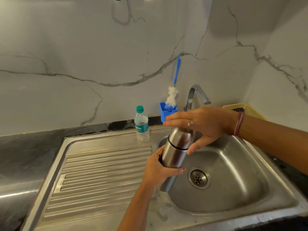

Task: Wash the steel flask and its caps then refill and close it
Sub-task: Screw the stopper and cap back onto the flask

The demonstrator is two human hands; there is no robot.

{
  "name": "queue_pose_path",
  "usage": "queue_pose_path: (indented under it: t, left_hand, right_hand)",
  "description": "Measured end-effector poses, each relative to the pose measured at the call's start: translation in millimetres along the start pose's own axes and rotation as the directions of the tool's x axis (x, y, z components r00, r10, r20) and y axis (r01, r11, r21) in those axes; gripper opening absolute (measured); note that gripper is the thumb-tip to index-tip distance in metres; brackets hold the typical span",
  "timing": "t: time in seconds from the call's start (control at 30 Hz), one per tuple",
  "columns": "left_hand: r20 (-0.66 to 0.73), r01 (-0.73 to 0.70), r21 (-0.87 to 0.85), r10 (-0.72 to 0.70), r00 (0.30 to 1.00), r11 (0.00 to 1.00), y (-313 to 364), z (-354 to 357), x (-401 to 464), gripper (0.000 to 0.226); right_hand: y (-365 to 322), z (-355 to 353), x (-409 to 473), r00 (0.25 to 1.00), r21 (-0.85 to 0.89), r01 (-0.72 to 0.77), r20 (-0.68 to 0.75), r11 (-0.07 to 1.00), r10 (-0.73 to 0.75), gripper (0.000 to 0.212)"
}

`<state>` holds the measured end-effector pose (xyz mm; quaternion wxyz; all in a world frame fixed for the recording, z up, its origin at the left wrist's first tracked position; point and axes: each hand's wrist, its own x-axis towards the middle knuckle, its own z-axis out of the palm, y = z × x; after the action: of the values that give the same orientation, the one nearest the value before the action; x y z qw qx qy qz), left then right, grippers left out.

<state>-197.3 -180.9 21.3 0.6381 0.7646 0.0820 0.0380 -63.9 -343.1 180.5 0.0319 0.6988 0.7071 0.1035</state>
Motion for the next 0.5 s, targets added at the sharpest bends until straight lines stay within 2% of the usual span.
queue_pose_path:
  t: [0.03,0.1,0.2,0.27,0.37,0.5]
  left_hand:
    - [0.025,0.002,-0.005,-0.002,1.000,1.000,2,-2,1,0.070]
    - [0.087,-0.004,0.022,0.002,0.996,1.000,6,-6,3,0.069]
    - [0.146,-0.001,0.060,-0.008,0.989,0.998,10,-9,6,0.064]
    - [0.148,-0.009,0.068,-0.002,0.989,0.998,11,-8,7,0.063]
    - [0.107,-0.009,0.043,0.004,0.994,0.999,12,-5,5,0.062]
    - [0.035,-0.020,0.022,0.019,0.999,1.000,12,-2,0,0.060]
  right_hand:
    - [5,4,-2,0.990,-0.081,0.133,-0.039,0.988,-0.137,0.076]
    - [11,13,-1,0.945,-0.184,0.298,-0.081,0.937,-0.317,0.063]
    - [12,16,6,0.904,-0.209,0.376,-0.132,0.903,-0.407,0.053]
    - [9,14,11,0.904,-0.206,0.369,-0.147,0.907,-0.401,0.046]
    - [0,12,15,0.944,-0.187,0.266,-0.149,0.946,-0.295,0.037]
    - [-13,11,18,0.978,-0.202,0.138,-0.129,0.970,-0.166,0.042]
